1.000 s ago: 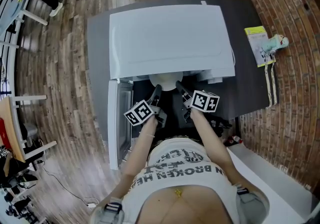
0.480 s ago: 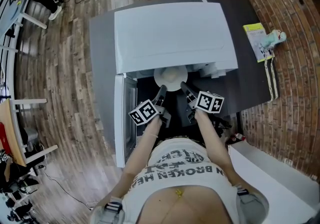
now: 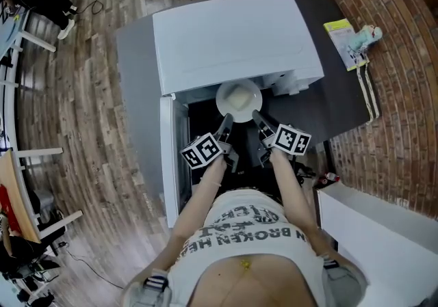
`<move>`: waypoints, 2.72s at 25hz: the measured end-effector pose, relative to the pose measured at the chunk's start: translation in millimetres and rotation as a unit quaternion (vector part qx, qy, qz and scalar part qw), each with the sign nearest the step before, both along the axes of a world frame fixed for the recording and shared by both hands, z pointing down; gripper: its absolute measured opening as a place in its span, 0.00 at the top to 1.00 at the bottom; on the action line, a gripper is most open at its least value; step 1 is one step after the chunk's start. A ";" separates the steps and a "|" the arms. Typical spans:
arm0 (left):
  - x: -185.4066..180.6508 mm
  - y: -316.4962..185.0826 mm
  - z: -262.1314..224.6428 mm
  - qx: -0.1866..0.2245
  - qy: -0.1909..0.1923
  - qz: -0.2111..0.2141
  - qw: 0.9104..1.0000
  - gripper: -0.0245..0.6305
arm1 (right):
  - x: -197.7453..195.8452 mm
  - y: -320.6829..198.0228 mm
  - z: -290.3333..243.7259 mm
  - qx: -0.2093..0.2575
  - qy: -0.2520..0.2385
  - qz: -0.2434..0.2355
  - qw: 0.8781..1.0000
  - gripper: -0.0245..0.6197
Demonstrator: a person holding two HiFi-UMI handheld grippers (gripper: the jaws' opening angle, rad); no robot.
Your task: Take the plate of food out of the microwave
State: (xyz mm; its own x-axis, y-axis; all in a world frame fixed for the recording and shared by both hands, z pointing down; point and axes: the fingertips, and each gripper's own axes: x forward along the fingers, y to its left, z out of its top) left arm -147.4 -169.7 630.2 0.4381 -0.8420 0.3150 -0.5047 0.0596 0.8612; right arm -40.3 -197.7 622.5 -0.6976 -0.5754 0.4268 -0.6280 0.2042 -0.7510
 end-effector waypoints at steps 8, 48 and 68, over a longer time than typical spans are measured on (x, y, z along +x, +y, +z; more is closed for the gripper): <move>13.9 2.0 -14.8 0.016 -0.006 0.007 1.000 0.89 | 11.9 5.2 -4.7 0.003 -0.015 -0.001 1.000 0.86; 118.0 138.2 -38.6 0.034 -0.025 -0.169 0.985 0.89 | 97.9 103.9 -22.4 0.003 -0.037 -0.188 0.982 0.86; 90.8 160.8 -48.3 0.039 -0.020 -0.157 0.987 0.89 | 73.5 129.8 -31.8 0.007 -0.038 -0.166 0.985 0.86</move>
